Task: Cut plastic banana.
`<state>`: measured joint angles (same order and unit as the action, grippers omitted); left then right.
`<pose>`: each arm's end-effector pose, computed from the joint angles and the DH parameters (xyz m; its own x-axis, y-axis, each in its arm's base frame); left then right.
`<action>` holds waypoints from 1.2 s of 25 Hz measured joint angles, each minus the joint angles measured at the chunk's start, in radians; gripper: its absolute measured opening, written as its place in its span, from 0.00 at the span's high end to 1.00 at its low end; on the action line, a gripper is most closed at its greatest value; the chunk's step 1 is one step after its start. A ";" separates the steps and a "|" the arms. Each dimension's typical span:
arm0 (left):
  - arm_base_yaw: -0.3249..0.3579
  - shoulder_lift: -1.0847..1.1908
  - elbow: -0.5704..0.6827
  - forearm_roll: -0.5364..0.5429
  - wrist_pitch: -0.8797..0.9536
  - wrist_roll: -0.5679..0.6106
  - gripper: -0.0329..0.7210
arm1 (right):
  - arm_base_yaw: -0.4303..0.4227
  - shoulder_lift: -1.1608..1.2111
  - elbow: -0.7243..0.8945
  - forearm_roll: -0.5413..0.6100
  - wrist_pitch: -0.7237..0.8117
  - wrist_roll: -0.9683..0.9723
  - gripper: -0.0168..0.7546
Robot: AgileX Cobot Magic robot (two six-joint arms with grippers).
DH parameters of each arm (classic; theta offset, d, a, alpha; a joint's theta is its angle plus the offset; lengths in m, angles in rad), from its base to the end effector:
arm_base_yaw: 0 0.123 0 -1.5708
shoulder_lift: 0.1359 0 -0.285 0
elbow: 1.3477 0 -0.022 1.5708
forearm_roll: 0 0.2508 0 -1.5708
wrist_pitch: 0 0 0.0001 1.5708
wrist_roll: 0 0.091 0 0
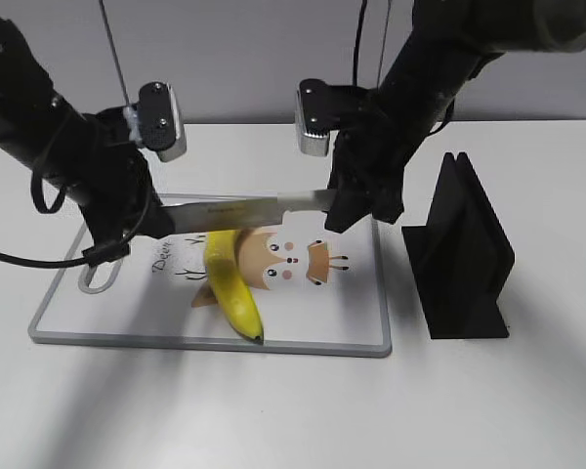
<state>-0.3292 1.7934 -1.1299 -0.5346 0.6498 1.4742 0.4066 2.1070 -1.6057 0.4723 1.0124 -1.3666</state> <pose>0.3289 -0.1420 0.1924 -0.0776 0.8902 -0.4488 0.9615 0.1859 0.2024 0.3832 0.2032 0.1829 -0.0191 -0.9044 -0.4262 -0.9997 0.0231 -0.0044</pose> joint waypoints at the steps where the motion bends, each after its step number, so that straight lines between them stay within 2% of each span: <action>1: -0.001 -0.013 0.000 0.000 0.003 0.000 0.95 | 0.000 -0.014 0.000 -0.001 0.003 0.001 0.74; 10: -0.002 -0.110 0.000 0.000 0.030 0.000 0.96 | 0.001 -0.109 0.000 0.002 0.028 0.009 0.74; 13: -0.002 -0.122 0.000 0.000 0.034 -0.004 0.91 | 0.001 -0.111 -0.007 0.005 0.041 0.010 0.74; 16: 0.001 -0.129 0.000 0.002 0.035 -0.016 0.76 | 0.001 -0.111 -0.009 -0.004 0.055 0.019 0.75; 22: 0.005 -0.152 0.000 0.004 0.024 -0.022 0.31 | -0.003 -0.111 -0.009 -0.042 0.069 0.032 0.75; 25: 0.006 -0.180 0.000 -0.008 0.006 -0.024 0.22 | -0.003 -0.116 -0.009 -0.041 0.099 0.047 0.75; 30: 0.007 -0.242 -0.003 -0.022 -0.076 -0.143 0.20 | -0.003 -0.157 -0.009 -0.054 0.125 0.092 0.75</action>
<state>-0.3218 1.5513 -1.1326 -0.5570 0.5734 1.3313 0.4032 1.9501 -1.6146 0.4182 1.1376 -1.2745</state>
